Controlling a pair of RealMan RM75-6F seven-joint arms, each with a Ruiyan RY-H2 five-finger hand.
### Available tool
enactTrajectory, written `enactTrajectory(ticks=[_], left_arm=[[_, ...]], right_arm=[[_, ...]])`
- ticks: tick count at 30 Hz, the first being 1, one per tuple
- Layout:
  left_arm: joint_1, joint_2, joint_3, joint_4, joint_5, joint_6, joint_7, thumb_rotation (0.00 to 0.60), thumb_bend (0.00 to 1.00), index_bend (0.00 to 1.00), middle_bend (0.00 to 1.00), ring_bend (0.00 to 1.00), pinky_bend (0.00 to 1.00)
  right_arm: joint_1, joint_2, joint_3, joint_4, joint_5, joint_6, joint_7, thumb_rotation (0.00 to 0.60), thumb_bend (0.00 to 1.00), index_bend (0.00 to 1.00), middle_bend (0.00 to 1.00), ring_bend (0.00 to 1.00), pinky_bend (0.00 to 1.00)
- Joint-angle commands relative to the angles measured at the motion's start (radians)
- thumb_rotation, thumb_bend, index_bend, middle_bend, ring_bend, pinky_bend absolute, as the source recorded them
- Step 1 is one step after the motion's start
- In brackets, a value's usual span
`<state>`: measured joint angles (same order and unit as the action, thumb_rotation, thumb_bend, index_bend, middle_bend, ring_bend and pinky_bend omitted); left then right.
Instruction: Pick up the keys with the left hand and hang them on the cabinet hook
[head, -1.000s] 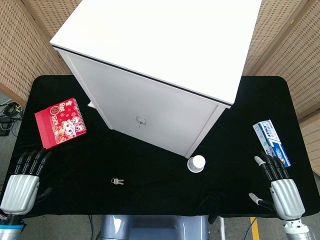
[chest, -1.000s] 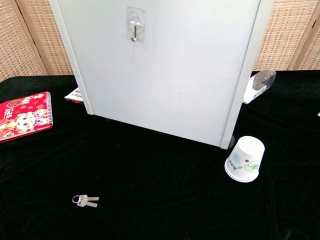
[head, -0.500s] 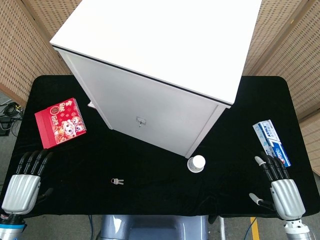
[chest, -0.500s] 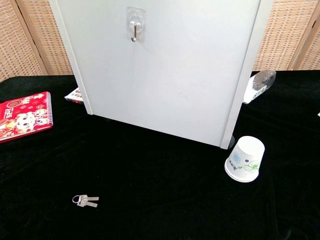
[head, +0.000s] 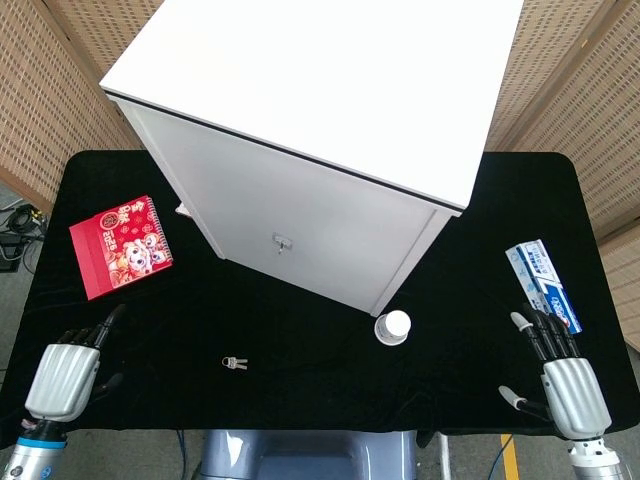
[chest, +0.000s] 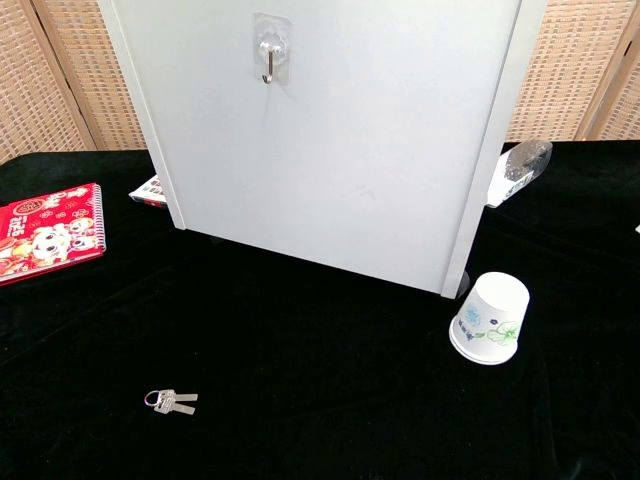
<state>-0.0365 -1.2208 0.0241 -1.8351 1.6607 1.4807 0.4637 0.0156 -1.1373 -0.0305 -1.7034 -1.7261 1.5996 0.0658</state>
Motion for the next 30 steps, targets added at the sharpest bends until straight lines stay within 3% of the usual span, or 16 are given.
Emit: enactTrajectory(ticks=[1, 7, 11, 15, 30], left_arm=[[-0.031, -0.017, -0.007, 0.017, -0.031, -0.06, -0.004, 0.6, 0.19, 0.41, 0.89, 0.84, 0.76], [-0.087, -0.063, -0.026, 0.043, -0.096, -0.159, 0.02, 0.6, 0.26, 0.49, 0.94, 0.87, 0.79], [-0.116, -0.103, -0.03, 0.067, -0.134, -0.213, 0.036, 0.6, 0.28, 0.5, 0.95, 0.88, 0.79], [-0.145, -0.155, -0.03, 0.107, -0.17, -0.261, 0.075, 0.6, 0.37, 0.5, 0.95, 0.88, 0.79], [-0.239, -0.329, -0.048, 0.218, -0.278, -0.361, 0.183, 0.6, 0.38, 0.46, 0.95, 0.88, 0.79]], right_arm=[[0.0, 0.001, 0.001, 0.0, 0.001, 0.0, 0.003, 0.6, 0.11, 0.0, 0.0, 0.0, 0.0], [0.0, 0.002, 0.002, 0.0, 0.003, 0.001, 0.008, 0.6, 0.11, 0.0, 0.0, 0.0, 0.0], [0.001, 0.002, 0.002, 0.001, 0.004, -0.001, 0.008, 0.6, 0.11, 0.0, 0.0, 0.0, 0.0], [0.001, 0.002, 0.003, 0.002, 0.005, -0.001, 0.009, 0.6, 0.11, 0.0, 0.0, 0.0, 0.0], [0.001, 0.003, 0.002, 0.002, 0.002, 0.001, 0.016, 0.6, 0.11, 0.0, 0.0, 0.0, 0.0]])
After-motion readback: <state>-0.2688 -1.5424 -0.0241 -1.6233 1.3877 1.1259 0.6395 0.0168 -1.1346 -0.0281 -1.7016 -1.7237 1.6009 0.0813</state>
